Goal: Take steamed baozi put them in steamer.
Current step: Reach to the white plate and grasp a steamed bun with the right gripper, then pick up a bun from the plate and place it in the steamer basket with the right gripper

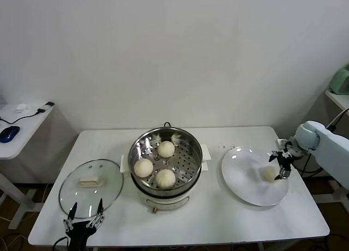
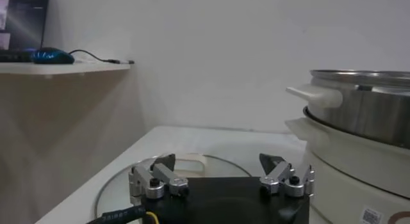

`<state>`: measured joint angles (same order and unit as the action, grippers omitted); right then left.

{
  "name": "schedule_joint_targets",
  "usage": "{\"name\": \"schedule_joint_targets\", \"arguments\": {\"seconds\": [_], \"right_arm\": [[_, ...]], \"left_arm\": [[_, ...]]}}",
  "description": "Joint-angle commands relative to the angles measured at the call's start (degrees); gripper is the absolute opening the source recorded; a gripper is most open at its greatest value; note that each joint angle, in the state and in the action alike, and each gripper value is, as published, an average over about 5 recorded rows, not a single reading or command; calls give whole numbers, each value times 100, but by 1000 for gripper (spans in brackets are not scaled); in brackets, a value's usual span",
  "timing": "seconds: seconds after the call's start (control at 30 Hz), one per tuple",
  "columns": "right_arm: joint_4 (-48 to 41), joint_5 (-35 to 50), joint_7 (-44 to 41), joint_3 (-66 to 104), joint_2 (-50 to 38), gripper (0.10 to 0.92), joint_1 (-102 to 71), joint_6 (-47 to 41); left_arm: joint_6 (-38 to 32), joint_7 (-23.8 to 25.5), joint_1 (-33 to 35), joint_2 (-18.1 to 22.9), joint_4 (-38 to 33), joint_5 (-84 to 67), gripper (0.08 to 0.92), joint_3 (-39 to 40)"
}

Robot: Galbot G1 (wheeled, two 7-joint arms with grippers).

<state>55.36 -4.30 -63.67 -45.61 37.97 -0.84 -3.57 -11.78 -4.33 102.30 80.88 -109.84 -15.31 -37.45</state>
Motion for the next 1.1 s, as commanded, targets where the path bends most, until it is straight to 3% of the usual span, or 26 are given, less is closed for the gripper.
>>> {"name": "schedule_joint_targets", "arguments": {"seconds": [0.03,0.43,0.63,0.83,1.1], "right_arm": [[-176,-144,110,69,158,817,-160,-33],[259,150,-214,-402,70,529,585,-66],[1066,1217,-614,-1793,290,533,2795,-298],[1836,2798,-681,-3451,1340,548,4921,-818],[2479,3819,-306,-4075,2685,568,5357,-1273]], "left_arm": [[5,0,-8,7,-1,-9,823,-14],[16,10,-219,-146,97,58,823,-92],[4,7,-213,-110,105,75,823,28],[30,0,-258,-153,69,35,823,41],[74,-11,-305,-150,50,-4,823,47]]}}
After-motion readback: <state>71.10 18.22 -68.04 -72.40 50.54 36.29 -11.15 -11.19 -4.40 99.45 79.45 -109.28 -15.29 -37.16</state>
